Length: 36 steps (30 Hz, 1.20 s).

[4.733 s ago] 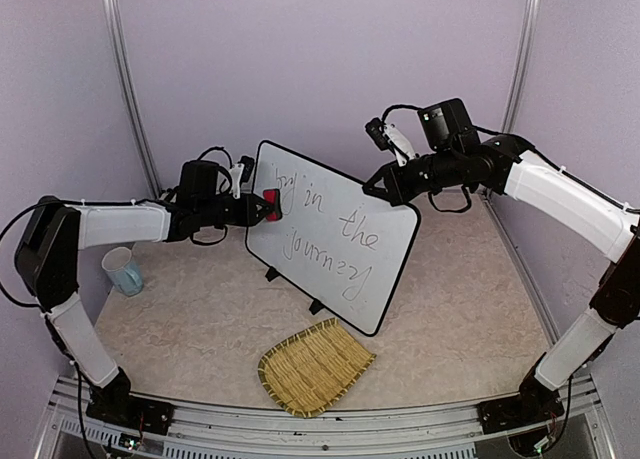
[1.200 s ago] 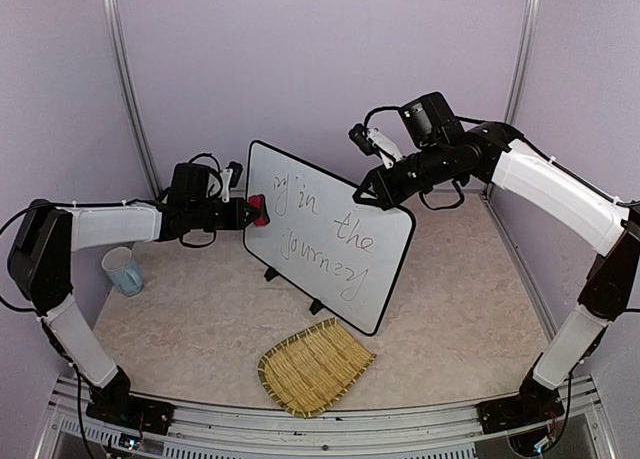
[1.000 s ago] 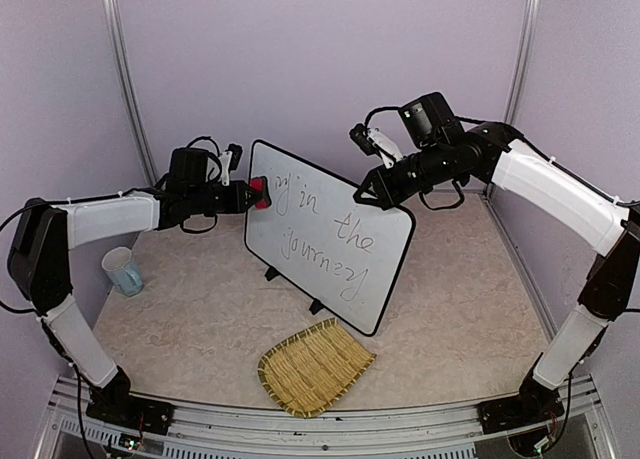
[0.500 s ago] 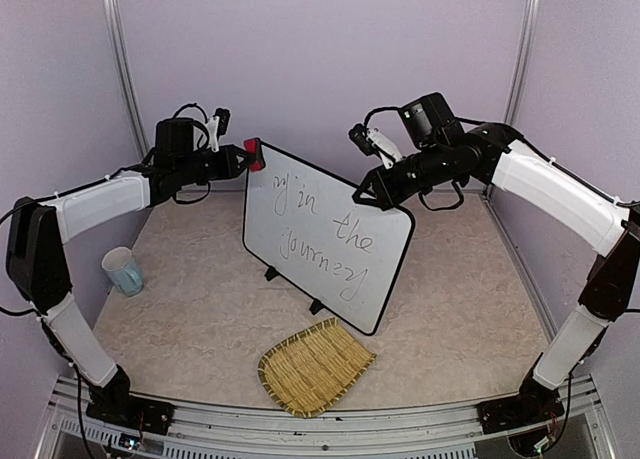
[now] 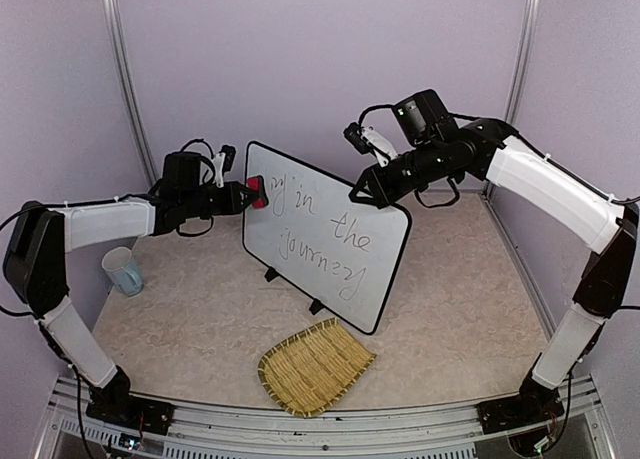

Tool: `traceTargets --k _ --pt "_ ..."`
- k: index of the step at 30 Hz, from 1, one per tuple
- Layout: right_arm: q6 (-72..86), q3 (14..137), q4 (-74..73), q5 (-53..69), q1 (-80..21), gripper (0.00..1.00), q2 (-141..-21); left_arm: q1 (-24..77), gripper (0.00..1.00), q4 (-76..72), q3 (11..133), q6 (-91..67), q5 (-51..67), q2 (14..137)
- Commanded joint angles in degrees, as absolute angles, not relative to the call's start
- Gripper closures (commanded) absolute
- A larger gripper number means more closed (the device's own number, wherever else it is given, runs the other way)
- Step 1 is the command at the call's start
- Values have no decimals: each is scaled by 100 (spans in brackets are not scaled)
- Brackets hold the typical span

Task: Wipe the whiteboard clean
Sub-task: Erase the center of the whiteboard.

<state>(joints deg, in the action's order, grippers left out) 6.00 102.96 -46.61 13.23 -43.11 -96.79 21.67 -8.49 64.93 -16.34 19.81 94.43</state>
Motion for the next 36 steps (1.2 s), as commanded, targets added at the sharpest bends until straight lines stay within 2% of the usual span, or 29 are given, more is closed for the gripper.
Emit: traceTargets --k 1,7,23,36 --pt "88 10448 -5156 1654 -4579 100 -9896 2324 88 -1039 6168 -1637 1922 9362" --pt "80 10332 -5144 1672 -4575 100 -9853 2381 88 -1012 6209 -1614 1899 9333" --pt "9 10090 -5081 1684 -4604 100 -9738 2369 87 -299 7683 -1400 1894 9528" --pt "0 10088 -5065 1679 -4601 100 -9754 2382 88 -193 6821 -1370 1501 9509"
